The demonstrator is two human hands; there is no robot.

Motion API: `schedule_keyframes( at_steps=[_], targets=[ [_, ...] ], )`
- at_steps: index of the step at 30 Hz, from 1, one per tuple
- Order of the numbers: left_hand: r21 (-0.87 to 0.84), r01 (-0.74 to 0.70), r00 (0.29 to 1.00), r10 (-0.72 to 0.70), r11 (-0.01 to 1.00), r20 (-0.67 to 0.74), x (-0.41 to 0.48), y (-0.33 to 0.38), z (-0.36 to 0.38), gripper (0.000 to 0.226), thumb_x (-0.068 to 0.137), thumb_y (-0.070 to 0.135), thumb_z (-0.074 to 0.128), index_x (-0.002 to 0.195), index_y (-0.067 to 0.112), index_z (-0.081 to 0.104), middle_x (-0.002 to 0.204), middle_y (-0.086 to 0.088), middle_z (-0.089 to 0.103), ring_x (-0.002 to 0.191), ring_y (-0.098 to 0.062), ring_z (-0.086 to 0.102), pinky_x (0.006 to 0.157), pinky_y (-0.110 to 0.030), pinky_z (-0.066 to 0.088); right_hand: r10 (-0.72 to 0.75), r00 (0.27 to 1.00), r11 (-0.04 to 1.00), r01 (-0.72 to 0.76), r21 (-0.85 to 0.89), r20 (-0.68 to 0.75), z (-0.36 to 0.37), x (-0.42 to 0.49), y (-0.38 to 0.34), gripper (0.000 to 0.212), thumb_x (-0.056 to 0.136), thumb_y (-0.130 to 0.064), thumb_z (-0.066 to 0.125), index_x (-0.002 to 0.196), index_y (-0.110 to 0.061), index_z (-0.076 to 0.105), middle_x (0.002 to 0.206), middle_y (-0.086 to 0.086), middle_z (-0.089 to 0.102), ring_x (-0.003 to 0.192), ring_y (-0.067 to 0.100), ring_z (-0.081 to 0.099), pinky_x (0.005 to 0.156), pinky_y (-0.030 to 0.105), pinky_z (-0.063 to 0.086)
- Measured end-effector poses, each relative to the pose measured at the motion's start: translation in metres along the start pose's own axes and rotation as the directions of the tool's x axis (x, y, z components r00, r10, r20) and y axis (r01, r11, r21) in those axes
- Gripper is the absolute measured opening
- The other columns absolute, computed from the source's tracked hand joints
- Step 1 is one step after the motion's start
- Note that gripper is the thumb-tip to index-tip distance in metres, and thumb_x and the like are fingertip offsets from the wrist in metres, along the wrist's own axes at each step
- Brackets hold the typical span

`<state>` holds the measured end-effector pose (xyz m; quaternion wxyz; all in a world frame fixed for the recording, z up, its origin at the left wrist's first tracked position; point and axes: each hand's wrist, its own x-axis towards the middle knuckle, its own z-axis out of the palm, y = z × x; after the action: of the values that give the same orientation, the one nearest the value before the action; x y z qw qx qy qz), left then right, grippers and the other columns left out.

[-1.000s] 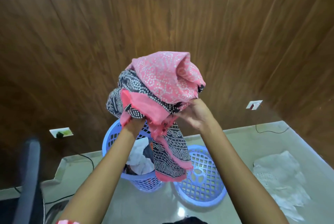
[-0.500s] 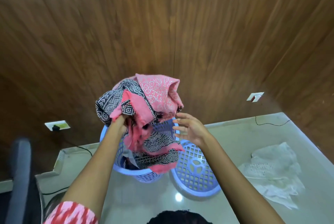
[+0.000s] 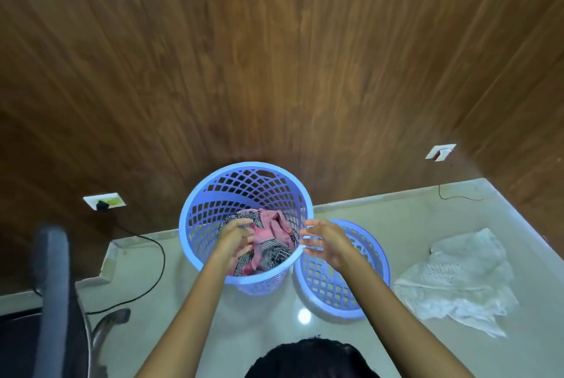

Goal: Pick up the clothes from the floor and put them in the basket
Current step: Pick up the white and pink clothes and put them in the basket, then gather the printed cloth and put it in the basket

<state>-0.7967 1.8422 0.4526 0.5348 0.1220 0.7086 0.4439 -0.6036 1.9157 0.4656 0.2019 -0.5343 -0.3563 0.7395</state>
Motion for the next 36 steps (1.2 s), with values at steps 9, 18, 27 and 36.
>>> schedule_keyframes(
  at_steps=[9,18,27,36],
  targets=[
    [0.139,-0.014,0.954,-0.029,0.99,0.3,-0.024,-0.055,0.071,0.027,0.089,-0.001,0.046,0.084,0.023,0.056,0.086,-0.001,0.061,0.072,-0.014,0.057,0.061,-0.023,0.038,-0.001,0.959,0.986,0.047,0.158,-0.282,-0.038,-0.05,0.071,0.019,0.089,0.0,0.043,0.09,-0.014,0.056,0.08,0.006,0.063,0.067,0.019,0.059,0.063,0.027,0.045],
    [0.328,-0.123,0.796,-0.104,0.937,0.596,-0.12,-0.112,0.205,0.02,0.087,0.001,0.048,0.087,0.02,0.056,0.082,0.002,0.058,0.069,-0.013,0.056,0.06,-0.022,0.039,0.039,0.812,0.912,0.209,0.354,-0.582,-0.162,-0.182,0.159,0.018,0.087,0.002,0.047,0.094,-0.012,0.056,0.08,0.005,0.063,0.068,0.018,0.058,0.068,0.029,0.048],
    [0.487,-0.289,0.553,-0.272,0.824,0.787,-0.294,-0.229,0.354,0.023,0.088,0.001,0.046,0.086,0.022,0.057,0.084,0.001,0.062,0.067,-0.011,0.062,0.063,-0.023,0.043,0.182,0.572,0.739,0.457,0.494,-0.8,-0.296,-0.371,0.292,0.021,0.092,-0.001,0.039,0.097,-0.01,0.057,0.081,0.006,0.063,0.069,0.02,0.059,0.068,0.031,0.047],
    [0.638,-0.397,0.426,-0.483,0.66,0.765,-0.41,-0.329,0.447,0.016,0.088,0.004,0.05,0.089,0.018,0.057,0.085,-0.002,0.063,0.075,-0.016,0.061,0.069,-0.024,0.042,0.351,0.454,0.47,0.671,0.574,-0.819,-0.374,-0.489,0.39,0.019,0.092,-0.005,0.045,0.084,-0.008,0.061,0.069,0.008,0.066,0.067,0.026,0.06,0.067,0.03,0.044]
  ],
)
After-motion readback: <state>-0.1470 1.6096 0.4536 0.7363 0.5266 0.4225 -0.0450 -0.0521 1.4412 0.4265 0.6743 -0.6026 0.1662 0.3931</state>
